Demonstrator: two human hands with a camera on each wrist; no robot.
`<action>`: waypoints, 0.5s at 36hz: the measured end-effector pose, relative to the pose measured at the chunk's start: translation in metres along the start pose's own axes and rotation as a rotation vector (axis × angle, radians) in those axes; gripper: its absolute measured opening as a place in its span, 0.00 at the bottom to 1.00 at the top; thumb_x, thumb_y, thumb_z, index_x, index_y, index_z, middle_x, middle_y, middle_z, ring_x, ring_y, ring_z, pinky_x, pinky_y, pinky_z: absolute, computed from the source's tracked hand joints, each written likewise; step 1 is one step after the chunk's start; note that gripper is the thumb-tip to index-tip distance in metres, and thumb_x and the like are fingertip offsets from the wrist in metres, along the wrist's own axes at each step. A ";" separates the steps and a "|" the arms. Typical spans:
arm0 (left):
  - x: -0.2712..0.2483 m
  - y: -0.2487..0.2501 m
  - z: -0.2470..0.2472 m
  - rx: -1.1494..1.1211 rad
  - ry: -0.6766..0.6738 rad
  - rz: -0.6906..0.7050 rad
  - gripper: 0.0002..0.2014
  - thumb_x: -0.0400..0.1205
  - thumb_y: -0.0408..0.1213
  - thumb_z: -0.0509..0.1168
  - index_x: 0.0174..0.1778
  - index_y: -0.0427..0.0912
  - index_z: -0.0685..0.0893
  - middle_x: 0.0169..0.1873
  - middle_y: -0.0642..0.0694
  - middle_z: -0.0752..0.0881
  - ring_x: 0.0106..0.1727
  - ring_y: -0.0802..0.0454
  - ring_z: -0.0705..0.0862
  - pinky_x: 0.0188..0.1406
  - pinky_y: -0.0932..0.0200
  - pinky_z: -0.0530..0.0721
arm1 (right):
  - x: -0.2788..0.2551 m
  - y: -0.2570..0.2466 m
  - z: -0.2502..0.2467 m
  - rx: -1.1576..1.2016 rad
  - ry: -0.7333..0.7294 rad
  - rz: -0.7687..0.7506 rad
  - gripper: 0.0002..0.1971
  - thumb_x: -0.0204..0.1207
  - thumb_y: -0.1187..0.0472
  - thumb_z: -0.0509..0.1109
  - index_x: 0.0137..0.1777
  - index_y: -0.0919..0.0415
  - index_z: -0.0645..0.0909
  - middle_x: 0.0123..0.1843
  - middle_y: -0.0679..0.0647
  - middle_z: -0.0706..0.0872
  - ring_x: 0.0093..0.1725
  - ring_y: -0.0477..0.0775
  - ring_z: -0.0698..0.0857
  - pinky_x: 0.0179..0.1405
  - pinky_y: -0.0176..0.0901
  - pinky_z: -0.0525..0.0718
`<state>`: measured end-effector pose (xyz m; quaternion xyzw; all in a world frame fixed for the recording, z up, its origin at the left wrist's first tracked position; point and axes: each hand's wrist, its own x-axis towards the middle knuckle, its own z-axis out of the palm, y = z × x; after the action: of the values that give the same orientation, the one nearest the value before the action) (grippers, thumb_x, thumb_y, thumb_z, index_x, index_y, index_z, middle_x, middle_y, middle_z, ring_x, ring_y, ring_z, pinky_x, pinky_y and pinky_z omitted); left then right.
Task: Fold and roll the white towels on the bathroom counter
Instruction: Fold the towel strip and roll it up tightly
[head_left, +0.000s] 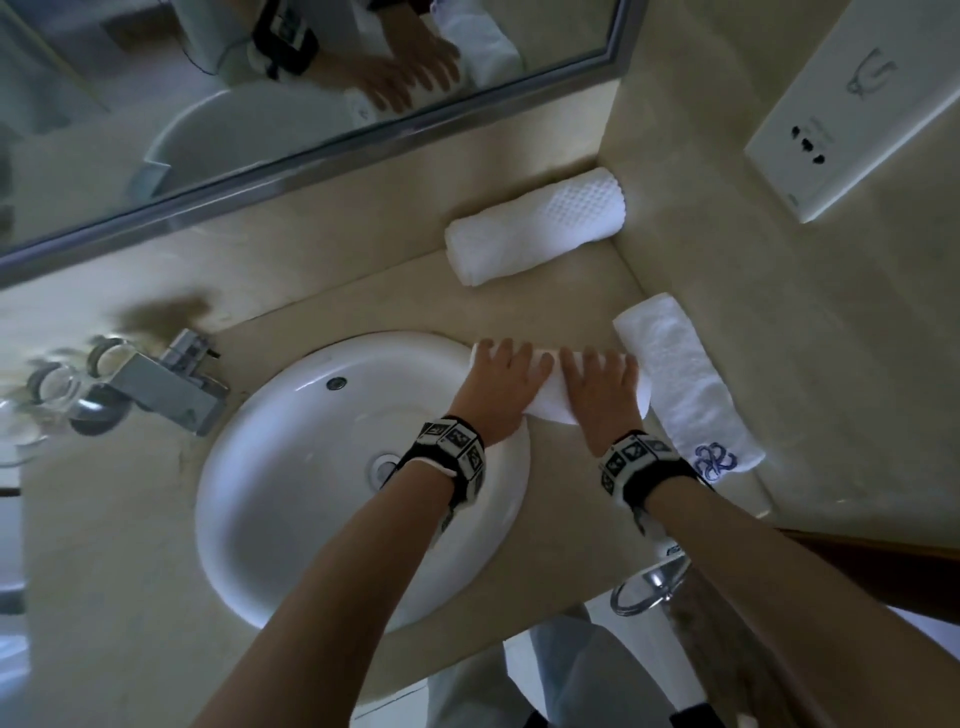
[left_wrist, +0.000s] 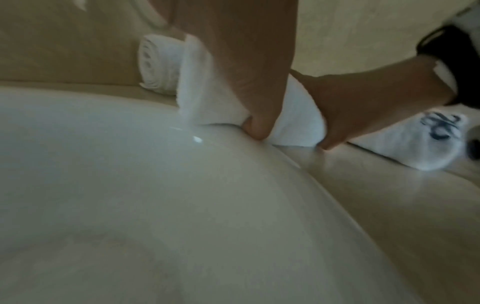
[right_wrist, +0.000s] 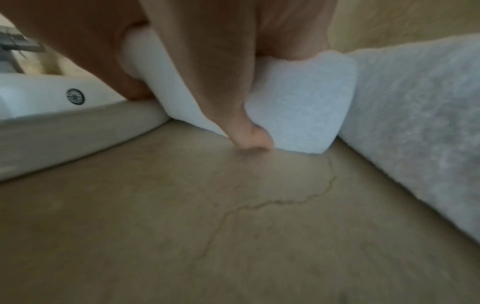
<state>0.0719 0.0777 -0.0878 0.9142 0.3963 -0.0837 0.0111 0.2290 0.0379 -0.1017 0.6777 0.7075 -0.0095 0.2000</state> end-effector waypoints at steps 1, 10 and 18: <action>0.000 -0.005 0.001 0.009 -0.015 -0.015 0.33 0.65 0.41 0.70 0.69 0.43 0.74 0.61 0.37 0.81 0.55 0.36 0.81 0.55 0.38 0.77 | 0.005 0.001 -0.003 -0.008 -0.010 -0.009 0.47 0.65 0.53 0.77 0.82 0.56 0.57 0.75 0.62 0.71 0.71 0.70 0.73 0.74 0.68 0.67; 0.011 -0.029 0.004 -0.012 0.033 -0.205 0.30 0.68 0.34 0.72 0.66 0.41 0.72 0.55 0.36 0.82 0.48 0.36 0.81 0.50 0.39 0.82 | 0.058 0.005 -0.012 -0.006 0.119 -0.174 0.55 0.48 0.51 0.85 0.74 0.59 0.58 0.65 0.66 0.81 0.62 0.69 0.81 0.68 0.62 0.76; 0.049 -0.052 -0.002 -0.046 0.043 -0.326 0.29 0.65 0.33 0.73 0.64 0.45 0.80 0.51 0.39 0.84 0.42 0.42 0.83 0.37 0.51 0.82 | 0.124 0.023 -0.024 -0.046 0.162 -0.227 0.46 0.38 0.59 0.87 0.64 0.60 0.82 0.54 0.64 0.85 0.50 0.67 0.85 0.57 0.58 0.84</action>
<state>0.0673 0.1491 -0.0917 0.8389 0.5413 -0.0560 0.0096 0.2446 0.1652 -0.1103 0.5873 0.7934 0.0391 0.1552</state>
